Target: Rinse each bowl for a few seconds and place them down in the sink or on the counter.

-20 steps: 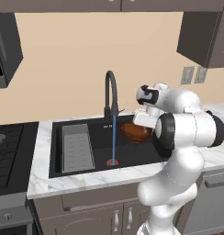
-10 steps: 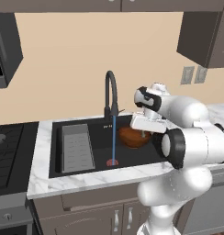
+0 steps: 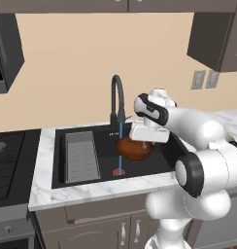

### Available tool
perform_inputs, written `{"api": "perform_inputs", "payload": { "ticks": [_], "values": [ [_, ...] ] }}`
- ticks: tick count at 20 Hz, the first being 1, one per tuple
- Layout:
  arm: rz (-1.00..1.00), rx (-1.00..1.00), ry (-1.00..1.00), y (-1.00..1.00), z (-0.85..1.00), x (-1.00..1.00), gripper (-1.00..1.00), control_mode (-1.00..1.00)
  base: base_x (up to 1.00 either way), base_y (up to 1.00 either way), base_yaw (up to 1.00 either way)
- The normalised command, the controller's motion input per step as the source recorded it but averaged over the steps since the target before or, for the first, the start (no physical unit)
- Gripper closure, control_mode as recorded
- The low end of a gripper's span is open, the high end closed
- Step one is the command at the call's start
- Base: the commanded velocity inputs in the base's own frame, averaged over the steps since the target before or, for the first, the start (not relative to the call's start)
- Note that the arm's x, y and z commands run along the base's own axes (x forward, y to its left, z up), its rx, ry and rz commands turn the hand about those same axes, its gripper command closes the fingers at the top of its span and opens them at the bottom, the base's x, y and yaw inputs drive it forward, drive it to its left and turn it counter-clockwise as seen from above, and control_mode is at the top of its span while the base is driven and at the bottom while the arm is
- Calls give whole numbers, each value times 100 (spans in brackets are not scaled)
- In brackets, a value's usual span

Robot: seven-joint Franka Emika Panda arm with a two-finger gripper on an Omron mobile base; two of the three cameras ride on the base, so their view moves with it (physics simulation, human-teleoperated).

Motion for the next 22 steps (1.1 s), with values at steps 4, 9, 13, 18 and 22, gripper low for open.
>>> {"api": "perform_inputs", "payload": {
  "ticks": [4, 9, 13, 18, 22],
  "values": [
    [5, 0, 0, 46, 6, -5, 100, -100, 0, 0, 0],
    [2, 0, -3, 47, 5, 0, 100, -100, 0, 0, 0],
    [0, 0, -6, 45, 7, 0, 100, -100, 0, 0, 0],
    [0, 0, -7, 41, 5, 6, 100, -100, 0, 0, 0],
    [0, -2, -8, 35, 0, 14, 100, -100, 0, 0, 0]
  ]
}}
